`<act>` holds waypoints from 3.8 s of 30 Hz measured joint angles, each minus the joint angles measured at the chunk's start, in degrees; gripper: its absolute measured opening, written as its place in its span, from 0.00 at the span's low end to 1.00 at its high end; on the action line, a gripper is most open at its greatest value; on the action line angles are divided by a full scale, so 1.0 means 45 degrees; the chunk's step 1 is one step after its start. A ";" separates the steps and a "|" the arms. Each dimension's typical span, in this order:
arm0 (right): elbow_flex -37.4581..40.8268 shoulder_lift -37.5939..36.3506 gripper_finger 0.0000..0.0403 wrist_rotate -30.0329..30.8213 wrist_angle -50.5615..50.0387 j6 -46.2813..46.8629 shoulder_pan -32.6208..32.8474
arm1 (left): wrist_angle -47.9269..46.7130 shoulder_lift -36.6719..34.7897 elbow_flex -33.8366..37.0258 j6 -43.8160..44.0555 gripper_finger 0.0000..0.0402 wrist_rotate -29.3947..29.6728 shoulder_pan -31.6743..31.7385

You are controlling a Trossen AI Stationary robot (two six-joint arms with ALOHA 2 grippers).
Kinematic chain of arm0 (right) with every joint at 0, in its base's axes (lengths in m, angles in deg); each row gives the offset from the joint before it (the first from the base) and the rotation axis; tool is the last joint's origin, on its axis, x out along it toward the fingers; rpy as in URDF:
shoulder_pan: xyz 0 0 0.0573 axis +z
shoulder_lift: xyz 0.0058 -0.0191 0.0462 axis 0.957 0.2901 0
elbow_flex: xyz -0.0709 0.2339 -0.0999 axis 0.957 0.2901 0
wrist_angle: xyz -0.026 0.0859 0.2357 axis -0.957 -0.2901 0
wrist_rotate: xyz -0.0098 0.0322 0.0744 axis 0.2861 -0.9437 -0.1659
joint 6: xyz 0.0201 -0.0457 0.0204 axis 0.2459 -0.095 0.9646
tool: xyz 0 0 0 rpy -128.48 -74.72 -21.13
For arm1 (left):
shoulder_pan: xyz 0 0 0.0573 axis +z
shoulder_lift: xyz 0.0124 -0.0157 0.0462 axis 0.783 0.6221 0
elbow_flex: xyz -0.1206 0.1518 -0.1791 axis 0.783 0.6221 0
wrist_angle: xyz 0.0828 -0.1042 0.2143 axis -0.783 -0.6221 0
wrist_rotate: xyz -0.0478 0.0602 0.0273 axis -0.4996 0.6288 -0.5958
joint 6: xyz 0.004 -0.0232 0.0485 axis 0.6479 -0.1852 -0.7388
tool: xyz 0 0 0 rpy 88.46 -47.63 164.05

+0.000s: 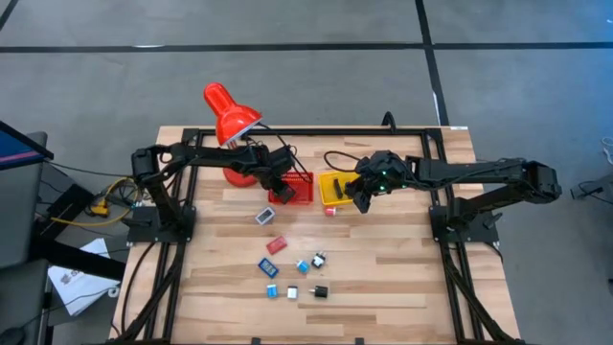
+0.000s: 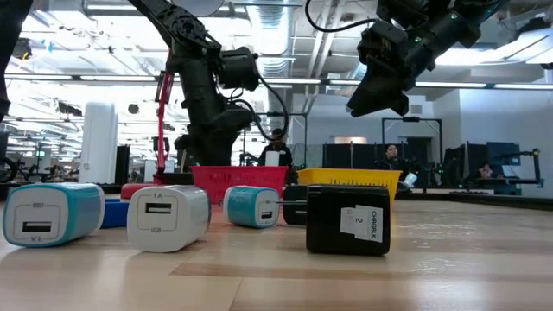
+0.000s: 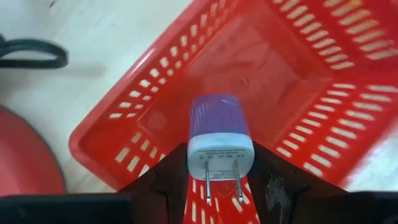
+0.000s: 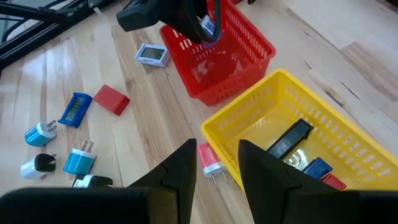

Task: Pick & Place Office items
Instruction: Put the purple charger adapter into the red bin, then put the red digital timer into the yellow bin

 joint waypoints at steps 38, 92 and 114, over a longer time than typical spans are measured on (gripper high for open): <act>0.0004 0.0000 0.28 0.0000 -0.0008 0.0000 -0.0010 | -0.1528 -0.0015 0.0000 0.0345 0.36 -0.0917 -0.0045; 0.0015 0.0000 0.28 -0.0010 -0.0112 0.0092 0.0338 | 0.2491 -0.2907 0.0890 0.0024 0.42 -0.1220 -0.1105; 0.0010 0.0000 0.69 0.1064 -0.0125 -0.0645 0.2842 | 0.9121 -0.4240 0.4244 0.0053 0.74 -0.0409 -0.4188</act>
